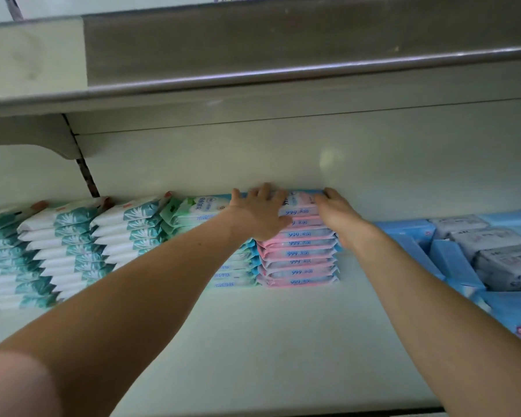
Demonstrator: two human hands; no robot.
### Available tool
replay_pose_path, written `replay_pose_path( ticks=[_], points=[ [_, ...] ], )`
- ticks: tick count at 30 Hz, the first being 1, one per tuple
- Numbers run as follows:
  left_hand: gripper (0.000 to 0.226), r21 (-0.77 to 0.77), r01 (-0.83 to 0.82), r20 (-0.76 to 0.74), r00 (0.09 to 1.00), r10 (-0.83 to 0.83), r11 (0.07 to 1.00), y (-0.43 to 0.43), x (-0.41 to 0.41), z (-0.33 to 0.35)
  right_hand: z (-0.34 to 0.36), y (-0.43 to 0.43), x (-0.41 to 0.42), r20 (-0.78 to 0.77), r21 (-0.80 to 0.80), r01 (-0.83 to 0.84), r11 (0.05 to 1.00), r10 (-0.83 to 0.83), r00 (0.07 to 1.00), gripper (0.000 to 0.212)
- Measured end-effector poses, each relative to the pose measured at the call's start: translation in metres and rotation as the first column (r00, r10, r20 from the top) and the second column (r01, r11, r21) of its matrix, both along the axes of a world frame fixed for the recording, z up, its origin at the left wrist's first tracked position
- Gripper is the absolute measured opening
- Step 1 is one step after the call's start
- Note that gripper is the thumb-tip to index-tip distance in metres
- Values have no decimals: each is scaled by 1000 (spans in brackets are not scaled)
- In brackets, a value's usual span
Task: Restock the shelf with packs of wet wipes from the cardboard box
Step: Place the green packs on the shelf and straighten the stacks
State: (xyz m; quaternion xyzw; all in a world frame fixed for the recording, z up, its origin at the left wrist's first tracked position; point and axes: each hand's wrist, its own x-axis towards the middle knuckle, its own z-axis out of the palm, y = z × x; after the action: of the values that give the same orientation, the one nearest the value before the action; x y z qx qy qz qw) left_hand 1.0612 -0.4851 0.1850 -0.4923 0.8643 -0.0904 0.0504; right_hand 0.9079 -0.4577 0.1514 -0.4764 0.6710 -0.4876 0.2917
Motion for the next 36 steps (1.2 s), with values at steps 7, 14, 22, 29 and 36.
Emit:
replay_pose_path(
  ticks=[7, 14, 22, 29, 36],
  points=[
    [71, -19, 11, -63, 998, -13, 1000, 5, 7, 10, 25, 19, -12, -745, 29, -44, 999, 51, 665, 52],
    [95, 8, -290, -77, 954, 290, 957, -3, 41, 15, 13, 17, 10, -958, 62, -290, 955, 139, 251, 66],
    [75, -17, -298, -50, 954, 297, 954, -10, 55, -5, 1, 1, -1, -952, 14, -391, 920, 132, 277, 46],
    [60, -170, -305, 25, 949, 314, 937, 8, 67, 6, 11, 18, 10, -974, 12, -357, 934, 91, 206, 54],
    [42, -259, -293, -100, 956, 276, 920, 5, 75, -7, 12, 19, 27, -966, -14, -309, 951, 67, 248, 44]
  ],
)
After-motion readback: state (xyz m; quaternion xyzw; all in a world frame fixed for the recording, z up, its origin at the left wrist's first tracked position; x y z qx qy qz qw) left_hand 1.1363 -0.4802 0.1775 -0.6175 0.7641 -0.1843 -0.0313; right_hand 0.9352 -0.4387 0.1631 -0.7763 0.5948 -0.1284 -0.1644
